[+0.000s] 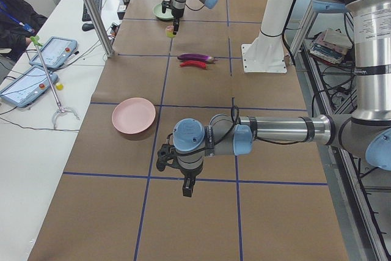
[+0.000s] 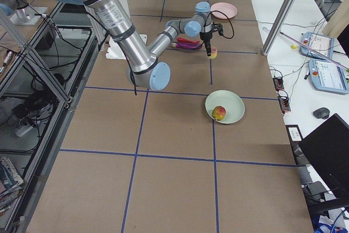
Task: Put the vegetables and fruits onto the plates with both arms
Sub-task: 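Carry the peach with the right gripper and set it on the green plate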
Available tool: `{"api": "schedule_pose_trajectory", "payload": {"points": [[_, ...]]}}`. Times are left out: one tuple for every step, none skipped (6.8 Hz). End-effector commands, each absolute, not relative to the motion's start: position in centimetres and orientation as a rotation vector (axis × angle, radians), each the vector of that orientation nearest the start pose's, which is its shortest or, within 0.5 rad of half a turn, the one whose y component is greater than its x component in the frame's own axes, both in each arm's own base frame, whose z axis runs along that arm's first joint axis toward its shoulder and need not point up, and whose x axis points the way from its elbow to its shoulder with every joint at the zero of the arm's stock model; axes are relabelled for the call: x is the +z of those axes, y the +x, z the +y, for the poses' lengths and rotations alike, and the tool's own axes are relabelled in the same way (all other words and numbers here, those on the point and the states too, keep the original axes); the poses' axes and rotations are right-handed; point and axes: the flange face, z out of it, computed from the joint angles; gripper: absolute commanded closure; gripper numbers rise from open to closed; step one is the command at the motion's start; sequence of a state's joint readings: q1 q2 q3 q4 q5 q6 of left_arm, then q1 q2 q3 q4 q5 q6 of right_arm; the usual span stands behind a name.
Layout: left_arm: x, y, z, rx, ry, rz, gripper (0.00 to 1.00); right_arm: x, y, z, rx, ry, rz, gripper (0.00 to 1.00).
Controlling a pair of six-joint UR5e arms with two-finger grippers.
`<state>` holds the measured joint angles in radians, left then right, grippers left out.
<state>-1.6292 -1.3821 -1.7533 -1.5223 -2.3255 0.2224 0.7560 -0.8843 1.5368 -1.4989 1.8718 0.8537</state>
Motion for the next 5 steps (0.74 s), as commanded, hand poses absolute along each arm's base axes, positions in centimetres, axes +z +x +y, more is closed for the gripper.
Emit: {"api": "schedule_pose_trajectory", "payload": {"points": [[66.0, -8.9, -40.4, 0.136, 0.055, 0.755, 0.00, 34.6, -34.0, -61.7, -0.218, 0.259, -0.684, 1.00], [66.0, -8.9, -40.4, 0.135, 0.054, 0.755, 0.00, 38.4, -30.6, -62.3, -0.245, 0.249, -0.692, 0.99], [66.0, -8.9, -40.4, 0.135, 0.054, 0.755, 0.00, 42.5, -28.5, -62.1, -0.258, 0.254, -0.704, 0.99], [66.0, -8.9, -40.4, 0.135, 0.054, 0.755, 0.00, 45.9, -27.6, -61.9, -0.272, 0.246, -0.703, 0.96], [66.0, -8.9, -40.4, 0.135, 0.054, 0.755, 0.00, 48.0, -27.9, -62.1, -0.265, 0.214, -0.687, 0.71]]}}
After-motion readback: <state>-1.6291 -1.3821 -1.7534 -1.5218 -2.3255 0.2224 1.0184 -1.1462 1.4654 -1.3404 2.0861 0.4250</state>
